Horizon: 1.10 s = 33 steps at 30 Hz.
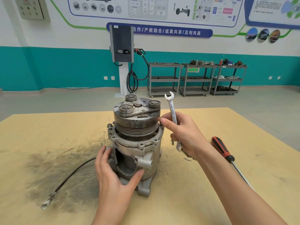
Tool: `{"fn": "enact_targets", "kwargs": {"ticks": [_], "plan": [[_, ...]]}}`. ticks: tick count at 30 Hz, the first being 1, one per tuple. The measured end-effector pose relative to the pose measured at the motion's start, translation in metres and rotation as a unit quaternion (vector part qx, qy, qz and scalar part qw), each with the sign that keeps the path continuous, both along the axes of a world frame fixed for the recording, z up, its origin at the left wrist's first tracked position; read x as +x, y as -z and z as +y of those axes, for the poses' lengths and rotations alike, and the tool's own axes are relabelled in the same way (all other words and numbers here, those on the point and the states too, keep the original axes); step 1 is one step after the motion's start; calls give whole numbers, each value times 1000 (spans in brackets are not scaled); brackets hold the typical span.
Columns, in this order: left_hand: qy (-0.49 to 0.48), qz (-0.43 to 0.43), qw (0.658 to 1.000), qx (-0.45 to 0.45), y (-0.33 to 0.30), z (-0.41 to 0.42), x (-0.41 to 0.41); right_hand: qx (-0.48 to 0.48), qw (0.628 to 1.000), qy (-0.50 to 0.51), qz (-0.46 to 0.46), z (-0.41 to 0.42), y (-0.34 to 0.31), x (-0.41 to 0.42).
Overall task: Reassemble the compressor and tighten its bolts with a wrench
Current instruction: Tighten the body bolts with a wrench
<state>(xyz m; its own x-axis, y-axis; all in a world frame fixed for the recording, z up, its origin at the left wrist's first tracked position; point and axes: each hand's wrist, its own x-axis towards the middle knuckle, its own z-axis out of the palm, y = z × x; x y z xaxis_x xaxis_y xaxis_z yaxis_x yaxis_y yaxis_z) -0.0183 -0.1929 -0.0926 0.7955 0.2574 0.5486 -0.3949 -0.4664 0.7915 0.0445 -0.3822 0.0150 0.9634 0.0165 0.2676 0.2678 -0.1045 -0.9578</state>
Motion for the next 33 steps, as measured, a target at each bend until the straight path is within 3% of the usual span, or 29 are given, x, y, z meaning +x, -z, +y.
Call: {"fn": "enact_targets", "kwargs": {"ticks": [15,33], "plan": [[6,15,1000,-6,-1,1,-2,47,998,-14,46,-4,-2,0],[11,19,1000,-14,-5,0,-3,47,999,1,23,4,-1,-1]]}}
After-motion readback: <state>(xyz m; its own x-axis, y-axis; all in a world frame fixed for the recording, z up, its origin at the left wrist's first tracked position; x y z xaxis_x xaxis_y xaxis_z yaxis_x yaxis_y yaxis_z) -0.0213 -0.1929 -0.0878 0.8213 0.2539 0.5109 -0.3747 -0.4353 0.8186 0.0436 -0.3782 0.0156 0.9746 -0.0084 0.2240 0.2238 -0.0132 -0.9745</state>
